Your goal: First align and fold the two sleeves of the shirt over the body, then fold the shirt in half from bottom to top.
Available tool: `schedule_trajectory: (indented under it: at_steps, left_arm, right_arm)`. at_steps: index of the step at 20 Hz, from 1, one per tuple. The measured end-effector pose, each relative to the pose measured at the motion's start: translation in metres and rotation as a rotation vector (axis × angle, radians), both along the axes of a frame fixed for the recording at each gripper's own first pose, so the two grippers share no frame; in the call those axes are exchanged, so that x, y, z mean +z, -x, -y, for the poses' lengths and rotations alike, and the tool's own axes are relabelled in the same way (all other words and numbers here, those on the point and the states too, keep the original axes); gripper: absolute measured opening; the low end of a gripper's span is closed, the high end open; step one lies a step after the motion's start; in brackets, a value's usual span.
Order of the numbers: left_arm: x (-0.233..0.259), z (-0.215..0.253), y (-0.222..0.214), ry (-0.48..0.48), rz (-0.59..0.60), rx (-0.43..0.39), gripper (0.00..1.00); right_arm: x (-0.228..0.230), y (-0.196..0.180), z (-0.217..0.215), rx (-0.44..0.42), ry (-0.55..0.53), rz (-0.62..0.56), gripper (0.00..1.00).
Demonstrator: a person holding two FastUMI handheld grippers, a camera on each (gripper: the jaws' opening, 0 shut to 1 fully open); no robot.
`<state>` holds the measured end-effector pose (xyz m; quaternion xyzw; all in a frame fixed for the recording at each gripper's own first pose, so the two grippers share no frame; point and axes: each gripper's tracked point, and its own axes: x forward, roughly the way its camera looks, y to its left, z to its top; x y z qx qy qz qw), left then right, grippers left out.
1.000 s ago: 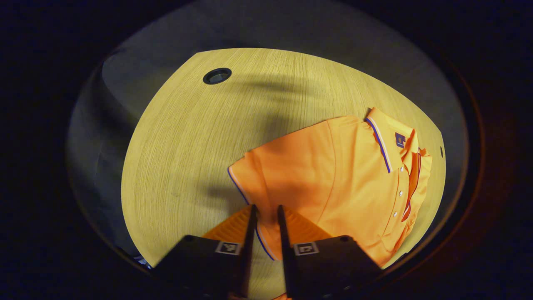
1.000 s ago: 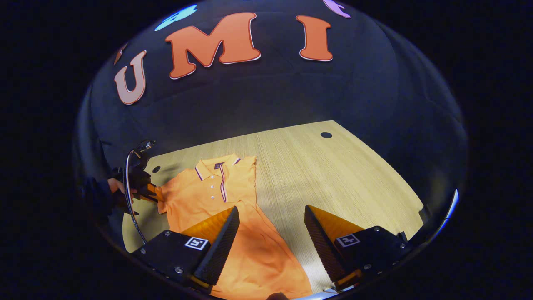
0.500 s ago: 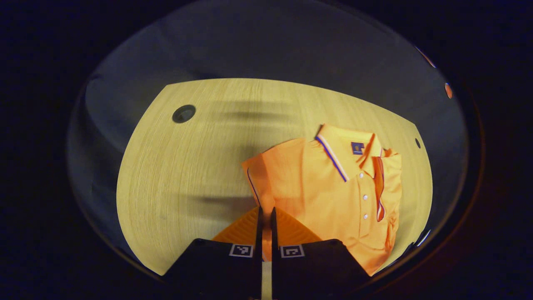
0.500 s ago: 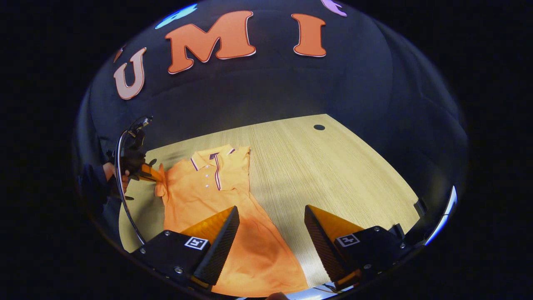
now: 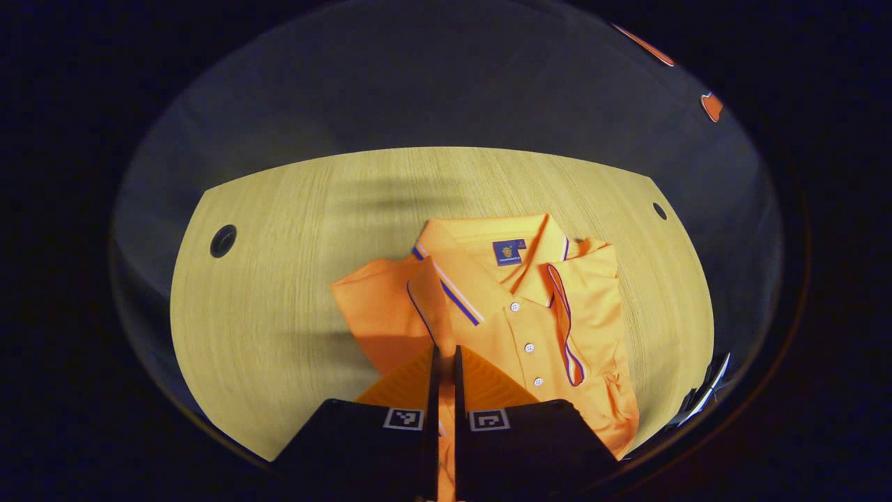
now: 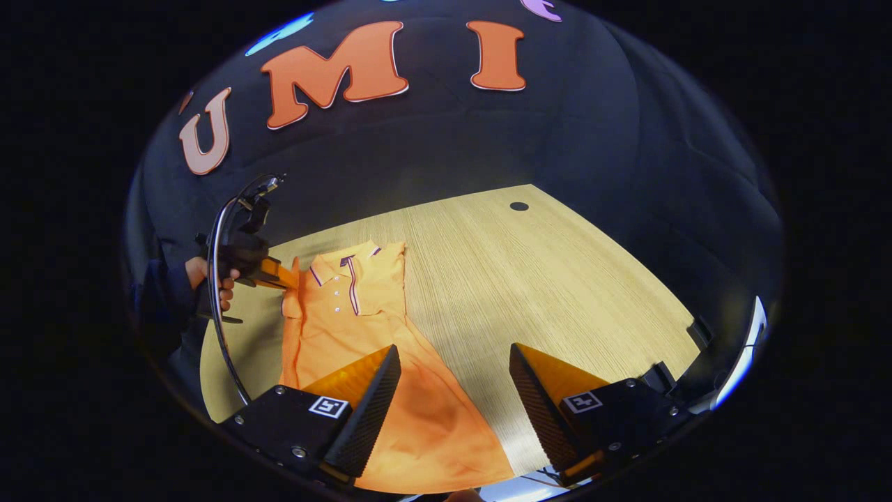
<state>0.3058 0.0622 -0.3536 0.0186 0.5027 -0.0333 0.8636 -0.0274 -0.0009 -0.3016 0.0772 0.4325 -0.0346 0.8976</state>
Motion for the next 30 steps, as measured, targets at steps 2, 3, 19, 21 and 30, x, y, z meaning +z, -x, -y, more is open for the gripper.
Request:
schedule_trajectory:
  at_steps: [2,3,19,21,30]
  left_arm:
    - [-0.006,0.013,-0.001,0.032,-0.015,-0.01,0.16]
    - [-0.007,0.018,0.002,0.048,-0.028,-0.011,0.16]
    - [0.036,0.053,0.094,0.207,0.113,0.011,0.96]
    - [0.05,0.044,0.121,0.166,0.16,0.053,0.96]
    - [0.067,0.028,0.256,0.078,0.263,0.138,0.98]
  right_arm:
    - [-0.001,0.001,0.002,-0.008,0.003,-0.008,0.96]
    - [-0.002,0.003,0.002,-0.012,0.001,-0.014,0.96]
    - [-0.009,0.012,0.015,0.207,-0.062,-0.005,0.96]
    - [-0.01,0.016,0.015,0.248,-0.076,-0.002,0.96]
    - [-0.028,0.06,0.009,0.417,-0.12,-0.038,0.96]
